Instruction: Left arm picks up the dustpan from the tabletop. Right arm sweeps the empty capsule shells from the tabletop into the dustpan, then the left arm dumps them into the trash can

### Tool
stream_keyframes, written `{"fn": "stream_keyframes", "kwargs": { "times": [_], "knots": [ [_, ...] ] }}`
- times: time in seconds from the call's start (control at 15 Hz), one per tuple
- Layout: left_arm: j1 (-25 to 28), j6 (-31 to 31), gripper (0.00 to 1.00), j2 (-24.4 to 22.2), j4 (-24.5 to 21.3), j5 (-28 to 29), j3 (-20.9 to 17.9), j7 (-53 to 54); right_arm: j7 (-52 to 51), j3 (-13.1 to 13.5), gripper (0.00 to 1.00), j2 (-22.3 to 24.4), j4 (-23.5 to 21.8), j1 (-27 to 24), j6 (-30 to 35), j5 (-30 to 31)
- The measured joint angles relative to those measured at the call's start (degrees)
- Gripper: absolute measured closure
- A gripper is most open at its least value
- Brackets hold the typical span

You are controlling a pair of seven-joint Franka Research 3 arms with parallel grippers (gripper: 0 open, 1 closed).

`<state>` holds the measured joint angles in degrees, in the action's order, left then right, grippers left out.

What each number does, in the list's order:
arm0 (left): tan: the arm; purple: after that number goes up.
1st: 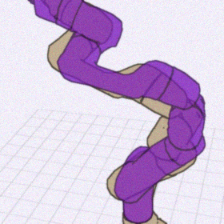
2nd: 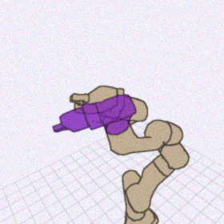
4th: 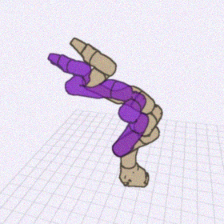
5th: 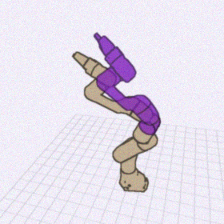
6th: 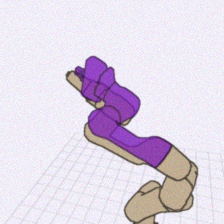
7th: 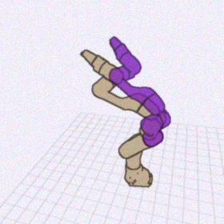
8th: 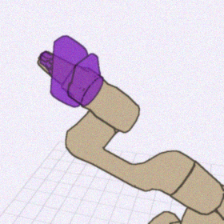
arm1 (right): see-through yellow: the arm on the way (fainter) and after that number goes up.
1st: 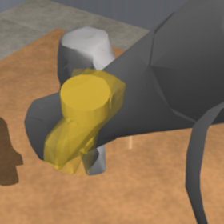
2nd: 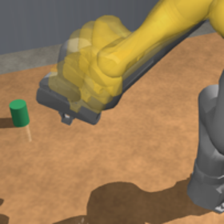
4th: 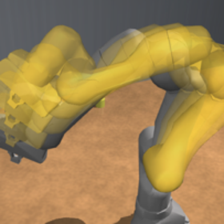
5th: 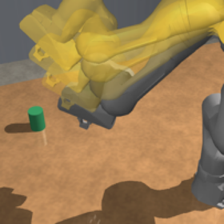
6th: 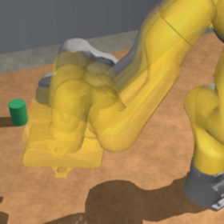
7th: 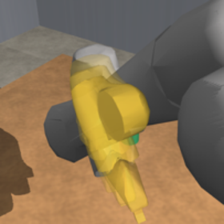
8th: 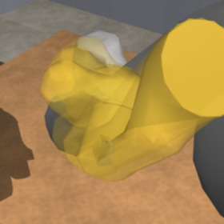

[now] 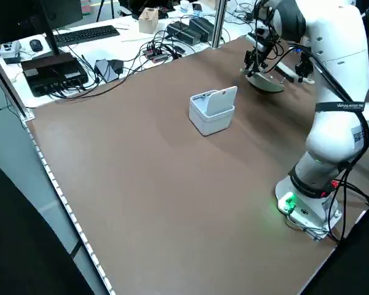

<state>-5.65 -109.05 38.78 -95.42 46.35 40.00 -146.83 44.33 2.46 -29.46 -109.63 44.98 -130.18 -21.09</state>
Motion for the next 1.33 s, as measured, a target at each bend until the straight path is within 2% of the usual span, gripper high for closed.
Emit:
{"fn": "stream_keyframes", "kwargs": {
  "times": [0.47, 1.33],
  "knots": [
    [-1.12, -0.54, 0.67, 0.51, 0.25, 1.26, 0.01, -0.89, 1.87, -0.01, 0.73, -4.12, 5.09, 2.04, 0.01, -0.01],
    [-1.86, -0.64, 0.67, 2.30, 1.17, 1.93, -0.10, -1.94, 2.04, -0.80, 0.73, -6.50, 9.76, 3.91, 0.03, -1.86]
  ]
}}
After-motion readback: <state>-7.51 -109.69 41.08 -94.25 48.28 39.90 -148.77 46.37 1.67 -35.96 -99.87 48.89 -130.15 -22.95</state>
